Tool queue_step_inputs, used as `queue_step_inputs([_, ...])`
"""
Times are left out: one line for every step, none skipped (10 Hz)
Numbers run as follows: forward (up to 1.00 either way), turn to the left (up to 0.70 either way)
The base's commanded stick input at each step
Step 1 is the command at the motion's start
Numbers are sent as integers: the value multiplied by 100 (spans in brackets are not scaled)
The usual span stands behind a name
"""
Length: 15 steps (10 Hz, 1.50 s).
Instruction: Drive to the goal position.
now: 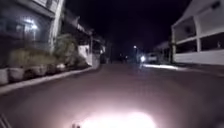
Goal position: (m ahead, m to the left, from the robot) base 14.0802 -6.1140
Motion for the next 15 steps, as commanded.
queue_step_inputs([100, 0])
queue_step_inputs([100, 0])
queue_step_inputs([100, 0])
queue_step_inputs([100, 0])
queue_step_inputs([100, 0])
queue_step_inputs([100, 0])
queue_step_inputs([100, 0])
queue_step_inputs([100, 0])
queue_step_inputs([100, 0])
queue_step_inputs([100, -1])
queue_step_inputs([100, -27])
queue_step_inputs([100, -27])
queue_step_inputs([100, -27])
queue_step_inputs([100, -27])
queue_step_inputs([100, -27])
